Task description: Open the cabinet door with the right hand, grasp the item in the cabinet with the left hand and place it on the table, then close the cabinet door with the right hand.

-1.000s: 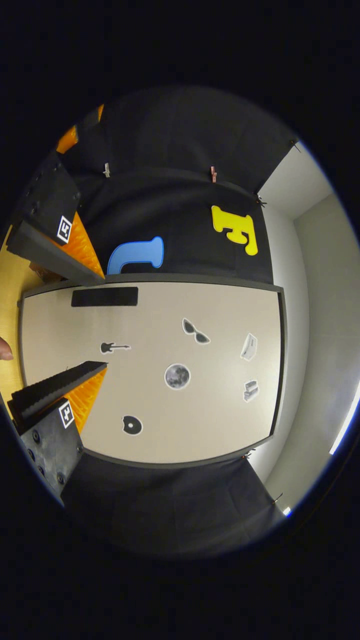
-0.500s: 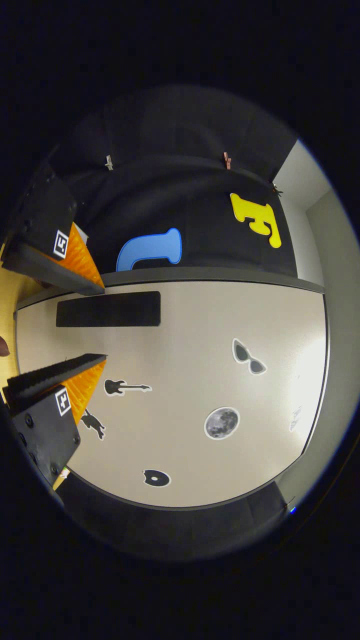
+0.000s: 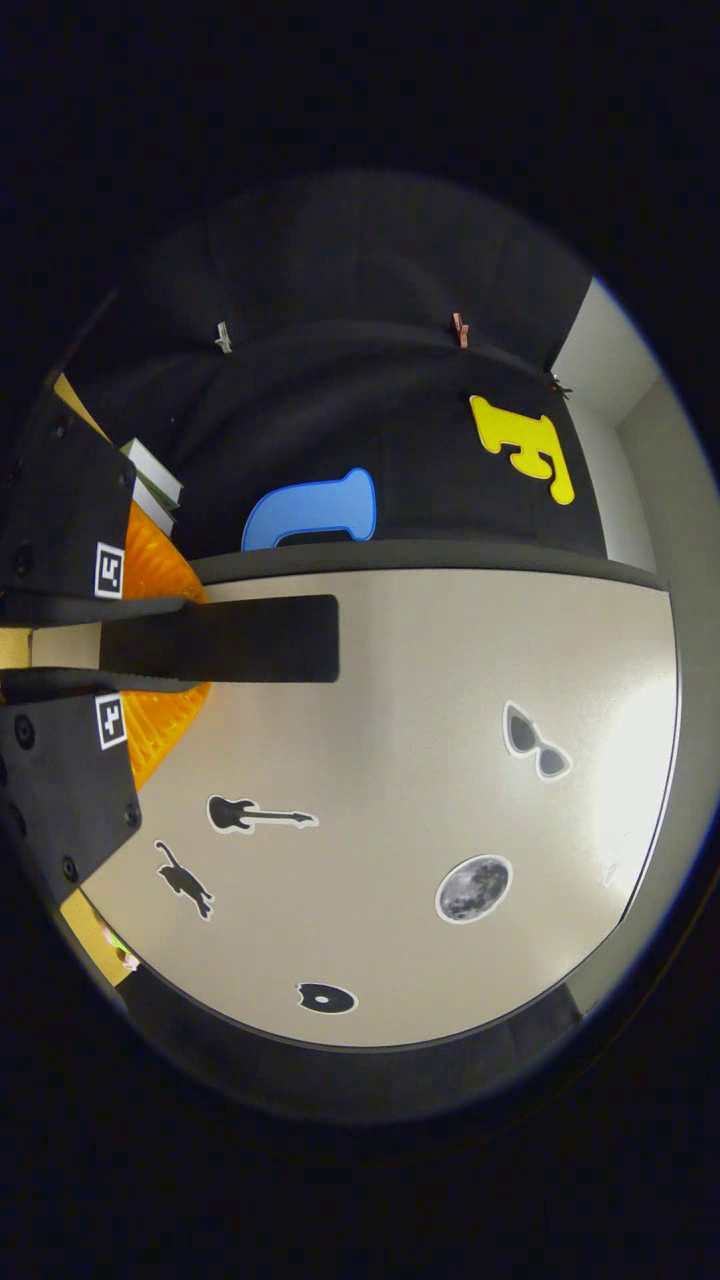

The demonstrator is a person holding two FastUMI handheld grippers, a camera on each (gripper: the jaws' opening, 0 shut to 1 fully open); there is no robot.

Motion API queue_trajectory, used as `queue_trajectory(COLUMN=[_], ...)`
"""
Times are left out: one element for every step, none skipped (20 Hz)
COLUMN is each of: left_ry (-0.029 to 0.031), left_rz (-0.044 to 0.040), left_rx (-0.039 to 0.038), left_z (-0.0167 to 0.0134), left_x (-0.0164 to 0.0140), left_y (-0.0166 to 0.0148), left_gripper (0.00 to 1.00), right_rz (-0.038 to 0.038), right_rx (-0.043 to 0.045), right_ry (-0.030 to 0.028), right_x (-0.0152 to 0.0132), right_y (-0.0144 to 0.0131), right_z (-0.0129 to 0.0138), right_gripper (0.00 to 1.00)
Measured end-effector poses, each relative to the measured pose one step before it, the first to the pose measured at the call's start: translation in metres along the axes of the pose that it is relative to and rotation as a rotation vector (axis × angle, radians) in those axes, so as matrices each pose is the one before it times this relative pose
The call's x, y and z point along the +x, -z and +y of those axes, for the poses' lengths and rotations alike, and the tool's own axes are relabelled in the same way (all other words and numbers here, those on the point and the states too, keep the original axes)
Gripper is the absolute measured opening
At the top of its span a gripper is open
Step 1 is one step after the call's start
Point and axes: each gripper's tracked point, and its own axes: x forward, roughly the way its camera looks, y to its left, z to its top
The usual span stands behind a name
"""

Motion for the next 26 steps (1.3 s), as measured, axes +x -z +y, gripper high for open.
queue_trajectory(left_ry=[-0.00134, -0.00144, -0.00178, 0.00187, -0.00124, 0.00012, 0.00225, -0.00116, -0.00253, -0.00117, 0.00009, -0.00233, -0.00348, -0.00173, 0.00088, 0.00403, 0.00483, 0.00589, 0.00341, -0.00015, 0.00107, 0.00136, 0.00406, 0.00546, 0.00567, 0.00882], left_rz=[-0.00487, -0.00515, -0.00215, -0.00505, -0.00428, -0.00517, -0.00278, -0.00078, -0.0009, -0.00176, 0.00198, -0.00021, 0.00272, 0.00044, 0.00053, -0.00205, -0.00332, -0.00556, -0.00368, -0.00137, 0.00213, 0.00312, 0.00465, 0.00698, 0.00392, -0.00073], left_rx=[0.00334, 0.0044, 0.00276, 0.00316, 0.00408, 0.00411, 0.0032, 0.00217, 0.00034, -0.00152, -0.00139, 0.00071, 0.00345, 0.00241, -0.00009, -0.0028, -0.0032, -0.00239, 0.00105, 0.00352, 0.00443, 0.00327, -0.00078, -0.00588, -0.00807, -0.00519], left_z=[0.00038, -0.00162, -0.0012, -0.00384, -0.00308, -0.0033, -0.00334, -0.00168, -0.00241, -0.00216, -0.00277, -0.00218, -0.00126, -0.00229, -0.00241, -0.00301, -0.00272, -0.00334, -0.00283, -0.00163, -0.00164, -0.00277, -0.00255, -0.00308, -0.00328, -0.00437], left_x=[-0.00155, -0.00138, -0.00348, -0.00622, -0.0058, -0.00652, -0.00426, -0.00299, -0.00363, -0.00329, -0.0037, -0.00412, -0.00452, -0.004, -0.00377, -0.00408, -0.00266, -0.00272, -0.00262, -0.0013, -0.00128, -0.00015, 0.00045, 0.00135, 0.00141, 0.00106], left_y=[-0.00261, -0.00161, -0.00204, -0.00094, -0.00193, -0.0009, -0.00116, 0.00023, -0.00109, -0.00066, -0.00052, 0.00051, 0.0, 0.00051, -0.00132, -0.00091, -0.00229, -0.00164, -0.00201, 0.00033, 0.00046, 0.00199, 0.00107, 0.00261, 0.00055, -0.00102], left_gripper=[0.95, 0.95, 0.94, 0.95, 0.94, 0.94, 0.94, 0.94, 0.95, 0.95, 0.95, 0.95, 0.95, 0.95, 0.95, 0.95, 0.95, 0.97, 0.97, 0.95, 0.95, 0.95, 0.95, 0.95, 0.94, 0.95], right_rz=[0.0117, 0.00281, 0.00764, 0.00566, 0.00354, 0.00506, 0.00293, 0.00235, -0.0013, 0.00293, 0.0039, 0.00011, 0.0049, -0.00075, -0.00084, -0.00341, -0.01238, -0.00592, -0.00413, 0.00127, -0.00412, 0.00176, -0.00003, 0.00241, -0.00165, 0.00207], right_rx=[0.00076, -0.00098, 0.00399, 0.00607, 0.00805, 0.00759, 0.01198, 0.01205, 0.01216, 0.00235, -0.00487, -0.00465, -0.00085, 0.00036, 0.00036, -0.00198, -0.00091, 0.00284, 0.01072, 0.013, 0.00837, 0.00299, 0.00155, -0.00122, -0.00147, -0.00138], right_ry=[-0.00935, -0.00928, -0.00705, -0.01178, -0.01387, -0.01358, -0.01467, -0.01212, -0.01672, -0.01335, -0.01167, -0.01072, -0.00823, -0.00793, -0.00522, -0.0017, 0.00258, 0.00277, 0.00229, 0.00214, 0.00242, 0.00087, 0.00026, 0.00221, 0.00321, 0.00463], right_x=[-0.00372, -0.00494, -0.00643, -0.00841, -0.01003, -0.01035, -0.01058, -0.00629, -0.00275, -0.00345, -0.00387, -0.00605, -0.00607, -0.00666, -0.00522, -0.00655, -0.00501, -0.00547, -0.00467, -0.00388, -0.00307, -0.00436, -0.00353, -0.00469, -0.00336, -0.00193], right_y=[0.00083, -0.00064, 0.0002, 0.00038, -0.00042, 0.0004, -0.00062, -0.00036, -0.00086, 0.00067, -0.00029, -0.0011, -0.00096, -0.00065, -0.00024, 0.00125, -0.00154, -0.00061, -0.00083, 0.00023, -0.00188, -0.0001, -0.00098, -0.00023, -0.00127, -0.00017], right_z=[0.00038, 0.00089, -0.00028, 0.00085, 0.00139, 0.00155, 0.00069, 0.00104, -0.0009, -0.00099, -0.00059, -0.00056, -0.00147, 0.00006, -0.00116, -0.0024, -0.00181, -0.00299, -0.00288, -0.00328, -0.00369, -0.00356, -0.0031, -0.00272, -0.00378, -0.00357], right_gripper=[0.2, 0.2, 0.2, 0.2, 0.2, 0.2, 0.2, 0.19, 0.2, 0.19, 0.19, 0.19, 0.19, 0.19, 0.19, 0.19, 0.19, 0.19, 0.19, 0.19, 0.19, 0.19, 0.19, 0.19, 0.19, 0.19])
